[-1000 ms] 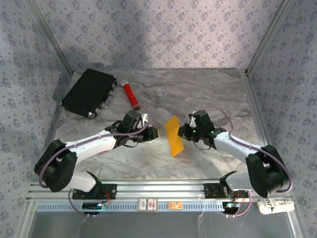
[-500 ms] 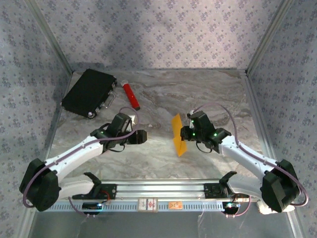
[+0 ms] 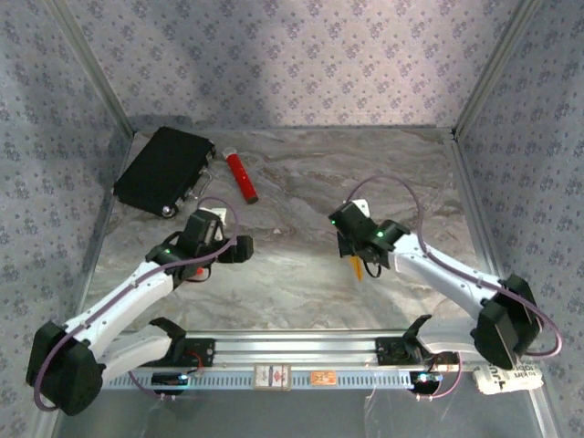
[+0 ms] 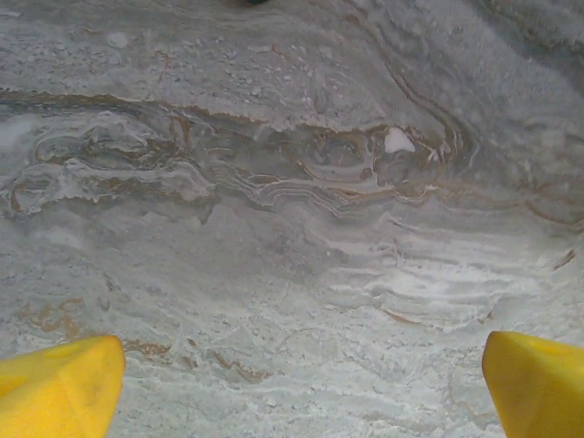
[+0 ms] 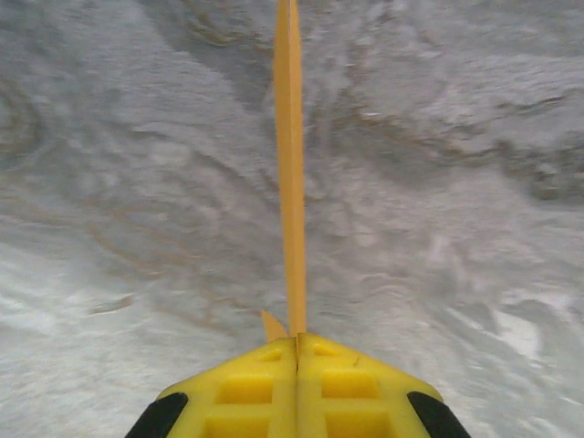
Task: Fold a paper plane with a square sheet of paper (pick it up from the middle)
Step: Turn over the paper at the center of the table.
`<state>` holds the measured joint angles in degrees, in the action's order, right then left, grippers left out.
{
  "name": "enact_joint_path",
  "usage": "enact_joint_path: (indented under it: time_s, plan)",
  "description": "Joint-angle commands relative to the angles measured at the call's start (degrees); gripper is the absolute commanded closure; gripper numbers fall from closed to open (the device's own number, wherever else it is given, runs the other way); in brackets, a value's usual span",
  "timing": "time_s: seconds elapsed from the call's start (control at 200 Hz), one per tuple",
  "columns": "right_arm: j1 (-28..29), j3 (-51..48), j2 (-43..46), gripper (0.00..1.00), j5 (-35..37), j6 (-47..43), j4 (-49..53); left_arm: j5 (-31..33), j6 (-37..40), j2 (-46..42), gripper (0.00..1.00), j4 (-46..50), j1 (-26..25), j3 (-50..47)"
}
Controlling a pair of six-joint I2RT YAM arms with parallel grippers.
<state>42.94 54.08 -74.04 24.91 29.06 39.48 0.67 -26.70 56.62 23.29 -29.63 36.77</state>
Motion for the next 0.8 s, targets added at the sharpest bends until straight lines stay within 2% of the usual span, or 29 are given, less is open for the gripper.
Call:
enact_joint_path:
  time_s: [0.0,0.145,0.335,0.49,0.615,0.795]
  plan:
    - [2.14,4.64,-4.61,0.98,13.59,0.51,8.18,-7.71,-1.88,-1.83,0.00,-2.57,5.13,-1.55]
    - [4.65,8.71,-12.75,0.97,18.81,2.54,10.11,-10.78,-3.94,-3.21,0.00,-2.60,9.94,-2.67]
    - [8.14,16.17,-24.81,0.96,15.31,3.98,10.14,-10.80,-4.17,-3.99,0.00,-0.92,11.78,-2.59]
    - [12.36,21.01,-31.46,0.93,7.99,3.13,5.74,-10.95,-4.85,-4.05,0.00,-1.05,11.96,-2.89]
    - [13.08,21.98,-32.30,0.87,-0.91,2.70,-0.46,-11.64,-5.11,-3.81,0.00,-1.06,12.20,-2.98]
    - [10.82,16.61,-25.74,0.66,-13.06,2.67,-12.55,-14.46,-5.72,-3.69,0.00,-1.36,12.24,-2.84]
